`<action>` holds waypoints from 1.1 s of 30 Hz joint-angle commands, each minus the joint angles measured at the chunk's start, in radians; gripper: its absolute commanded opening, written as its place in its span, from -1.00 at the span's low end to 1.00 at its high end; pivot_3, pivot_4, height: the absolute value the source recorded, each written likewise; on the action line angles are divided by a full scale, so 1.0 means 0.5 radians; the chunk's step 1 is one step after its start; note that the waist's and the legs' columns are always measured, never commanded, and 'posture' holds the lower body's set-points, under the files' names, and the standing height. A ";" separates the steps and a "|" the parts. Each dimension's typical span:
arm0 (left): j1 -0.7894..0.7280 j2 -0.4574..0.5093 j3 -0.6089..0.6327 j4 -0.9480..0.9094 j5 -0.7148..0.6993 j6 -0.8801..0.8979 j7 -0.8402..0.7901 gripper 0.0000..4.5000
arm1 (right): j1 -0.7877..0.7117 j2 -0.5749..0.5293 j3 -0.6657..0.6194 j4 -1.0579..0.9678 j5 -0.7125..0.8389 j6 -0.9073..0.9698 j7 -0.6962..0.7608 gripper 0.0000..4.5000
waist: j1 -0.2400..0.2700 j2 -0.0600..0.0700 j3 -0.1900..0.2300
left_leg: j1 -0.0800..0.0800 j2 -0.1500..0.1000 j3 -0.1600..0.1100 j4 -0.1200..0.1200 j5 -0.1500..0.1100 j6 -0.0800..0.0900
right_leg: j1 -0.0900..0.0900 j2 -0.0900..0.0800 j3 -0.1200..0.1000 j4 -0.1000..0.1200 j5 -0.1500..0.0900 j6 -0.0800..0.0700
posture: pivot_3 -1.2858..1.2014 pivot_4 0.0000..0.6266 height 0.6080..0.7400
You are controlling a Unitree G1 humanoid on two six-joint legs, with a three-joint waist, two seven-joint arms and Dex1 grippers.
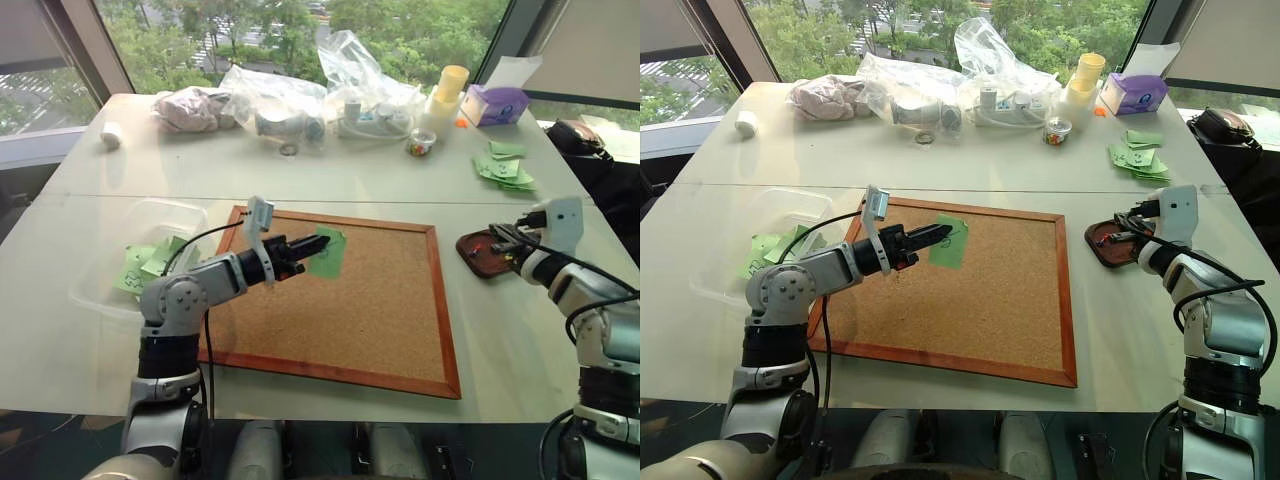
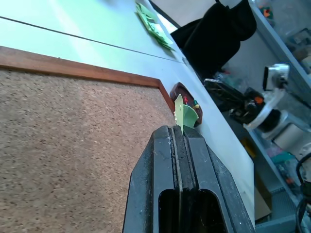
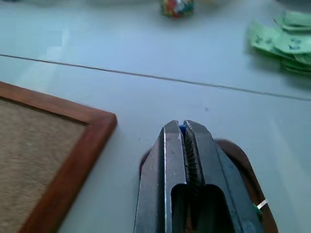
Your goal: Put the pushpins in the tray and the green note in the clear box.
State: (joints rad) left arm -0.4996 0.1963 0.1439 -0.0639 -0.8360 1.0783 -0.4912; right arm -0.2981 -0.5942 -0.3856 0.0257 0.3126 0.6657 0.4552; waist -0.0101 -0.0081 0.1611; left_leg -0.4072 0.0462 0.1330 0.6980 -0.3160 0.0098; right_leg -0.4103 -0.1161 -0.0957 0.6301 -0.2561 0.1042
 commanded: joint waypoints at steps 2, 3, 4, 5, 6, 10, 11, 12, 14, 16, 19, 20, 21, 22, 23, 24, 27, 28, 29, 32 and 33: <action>0.001 0.045 -0.069 -0.184 0.031 -0.105 -0.052 -0.98 | -0.050 -0.052 -0.026 0.191 -0.045 -0.155 -0.017 -1.00 | -0.003 0.000 0.000 | 0.000 0.000 0.000 0.000 0.001 -0.001 | 0.000 0.001 0.000 0.000 0.000 0.000 | 0.03 -0.52 1.00; 0.002 0.059 -0.070 -0.204 0.040 -0.128 -0.058 -0.98 | -0.062 -0.055 -0.020 0.255 -0.051 -0.176 -0.015 -1.00 | -0.006 0.001 0.000 | 0.001 0.000 0.000 0.000 0.001 -0.001 | 0.000 0.001 0.000 0.000 0.000 0.000 | 0.03 -0.52 1.00; 0.002 0.068 -0.072 -0.225 0.045 -0.144 -0.056 -0.98 | -0.065 -0.063 -0.012 0.302 -0.060 -0.206 -0.007 -1.00 | -0.007 0.001 0.000 | 0.001 0.001 0.000 0.000 0.001 -0.002 | 0.000 0.002 0.000 0.001 0.000 0.000 | 0.03 -0.52 1.00; -0.003 0.083 -0.066 -0.248 0.048 -0.159 -0.049 -0.98 | -0.067 -0.065 0.001 0.348 -0.064 -0.237 0.008 -1.00 | -0.008 0.001 0.000 | 0.001 0.001 0.001 0.000 0.001 -0.002 | 0.000 0.002 0.000 0.001 0.000 0.000 | 0.03 -0.52 1.00; -0.007 0.092 -0.057 -0.265 0.041 -0.168 -0.039 -0.98 | -0.068 -0.069 0.011 0.380 -0.067 -0.261 0.021 -1.00 | -0.007 0.002 0.000 | 0.001 0.001 0.001 0.000 0.001 -0.002 | 0.000 0.003 0.000 0.001 0.000 0.000 | 0.03 -0.52 1.00; -0.017 0.143 -0.011 -0.341 0.025 -0.196 0.006 -1.00 | -0.068 -0.089 0.042 0.445 -0.086 -0.327 0.056 -0.43 | -0.002 0.002 0.000 | 0.002 0.002 0.000 0.000 0.002 -0.003 | 0.001 0.003 0.000 0.000 0.000 0.000 | 0.03 -0.52 1.00; -0.016 0.162 0.000 -0.363 0.026 -0.204 0.018 -1.00 | -0.069 -0.095 0.043 0.438 -0.081 -0.322 0.059 -0.23 | -0.001 0.002 0.000 | 0.002 0.002 0.000 0.000 0.002 -0.003 | 0.001 0.003 0.000 0.000 0.000 0.000 | 0.03 -0.52 1.00; -0.013 0.183 0.006 -0.382 0.032 -0.215 0.024 -1.00 | -0.067 -0.099 0.041 0.422 -0.069 -0.316 0.067 0.00 | -0.001 0.002 0.000 | 0.002 0.002 0.000 0.000 0.002 -0.003 | 0.002 0.003 0.000 0.000 0.000 0.000 | 0.03 -0.52 1.00; -0.009 0.222 0.032 -0.420 0.029 -0.232 0.034 -1.00 | -0.058 -0.108 0.038 0.378 -0.049 -0.292 0.079 0.47 | -0.001 0.002 0.000 | 0.002 0.002 -0.001 0.000 0.002 -0.003 | 0.002 0.002 0.000 0.000 0.000 0.000 | 0.03 -0.52 1.00; -0.020 0.274 0.084 -0.454 0.018 -0.248 0.044 -1.00 | -0.055 -0.118 0.035 0.351 -0.040 -0.280 0.090 0.91 | -0.001 0.002 0.000 | 0.002 0.002 -0.001 0.000 0.002 -0.003 | 0.002 0.003 0.000 0.000 0.000 0.000 | 0.03 -0.52 1.00; -0.040 0.335 0.134 -0.476 0.011 -0.268 0.056 -1.00 | -0.058 -0.131 0.034 0.327 -0.025 -0.266 0.100 0.98 | -0.004 0.002 0.000 | 0.002 0.002 -0.001 0.000 0.002 -0.003 | 0.002 0.003 0.000 0.000 0.000 0.000 | 0.03 -0.52 1.00; -0.048 0.364 0.146 -0.483 0.021 -0.276 0.060 -1.00 | -0.061 -0.142 0.038 0.325 -0.027 -0.268 0.108 0.98 | -0.004 0.002 0.000 | 0.002 0.002 -0.001 0.000 0.002 -0.003 | 0.002 0.003 0.000 0.000 0.000 0.000 | 0.03 -0.52 1.00; -0.053 0.412 0.164 -0.492 0.048 -0.297 0.059 -1.00 | -0.068 -0.149 0.037 0.311 -0.020 -0.259 0.114 0.98 | -0.004 0.002 0.000 | 0.002 0.002 -0.001 0.000 0.002 -0.003 | 0.002 0.003 0.000 0.001 0.000 0.000 | 0.03 -0.52 1.00; -0.059 0.459 0.185 -0.500 0.070 -0.309 0.067 -1.00 | -0.077 -0.158 0.036 0.293 -0.008 -0.253 0.129 0.98 | -0.004 0.002 0.000 | 0.002 0.002 -0.001 0.000 0.002 -0.003 | 0.002 0.003 0.000 0.000 0.000 0.000 | 0.03 -0.52 1.00; -0.064 0.508 0.210 -0.507 0.079 -0.318 0.075 -1.00 | -0.087 -0.169 0.035 0.269 0.004 -0.242 0.148 0.98 | -0.004 0.002 0.000 | 0.002 0.002 -0.001 0.000 0.002 -0.003 | 0.002 0.003 0.000 0.000 0.000 0.000 | 0.03 -0.52 1.00; -0.065 0.564 0.240 -0.511 0.106 -0.347 0.081 -1.00 | -0.100 -0.181 0.034 0.229 0.034 -0.208 0.180 0.98 | -0.005 0.003 0.000 | 0.002 0.002 -0.001 0.000 0.002 -0.003 | 0.001 0.003 0.000 0.000 0.000 0.000 | 0.03 -0.52 1.00; -0.103 0.741 0.327 -0.492 0.148 -0.362 0.100 -1.00 | -0.145 -0.263 0.048 0.020 0.244 0.007 0.401 0.98 | -0.005 0.004 0.001 | 0.002 0.003 -0.001 0.000 0.002 -0.003 | 0.001 0.003 0.000 0.001 0.000 0.000 | 0.03 -0.52 1.00; -0.108 0.810 0.345 -0.491 0.167 -0.365 0.088 -1.00 | -0.155 -0.307 0.066 -0.082 0.343 0.086 0.515 0.98 | -0.007 0.004 0.002 | 0.002 0.003 -0.001 0.000 0.002 -0.003 | 0.001 0.003 0.000 0.001 0.000 0.000 | 0.03 -0.52 1.00; -0.110 0.897 0.355 -0.492 0.191 -0.374 0.058 -1.00 | -0.176 -0.359 0.093 -0.194 0.439 0.142 0.640 0.98 | -0.007 0.006 0.003 | 0.002 0.003 -0.001 -0.001 0.002 -0.003 | 0.001 0.003 0.000 0.000 0.000 0.000 | 0.03 -0.52 1.00; -0.117 1.084 0.354 -0.474 0.229 -0.390 -0.024 -1.00 | -0.287 -0.471 0.137 -0.363 0.663 0.309 0.862 0.98 | -0.005 0.007 0.004 | 0.002 0.004 -0.004 -0.002 0.002 -0.003 | -0.001 0.004 0.001 0.000 0.000 0.000 | 0.03 -0.52 1.00; -0.131 1.122 0.343 -0.457 0.241 -0.386 -0.036 -1.00 | -0.340 -0.504 0.162 -0.372 0.707 0.351 0.915 0.98 | -0.003 0.007 0.004 | 0.002 0.004 -0.004 -0.002 0.002 -0.003 | -0.001 0.004 0.001 0.000 0.000 0.000 | 0.03 -0.52 1.00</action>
State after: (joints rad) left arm -0.5467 0.7324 0.2983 -0.2787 -0.7269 0.9058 -0.4883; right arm -0.4385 -0.8176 -0.3109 -0.1174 0.6066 0.8087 0.8600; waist -0.0117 -0.0045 0.1633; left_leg -0.4062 0.0479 0.1312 0.6969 -0.3151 0.0082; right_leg -0.4104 -0.1142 -0.0954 0.6300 -0.2561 0.1041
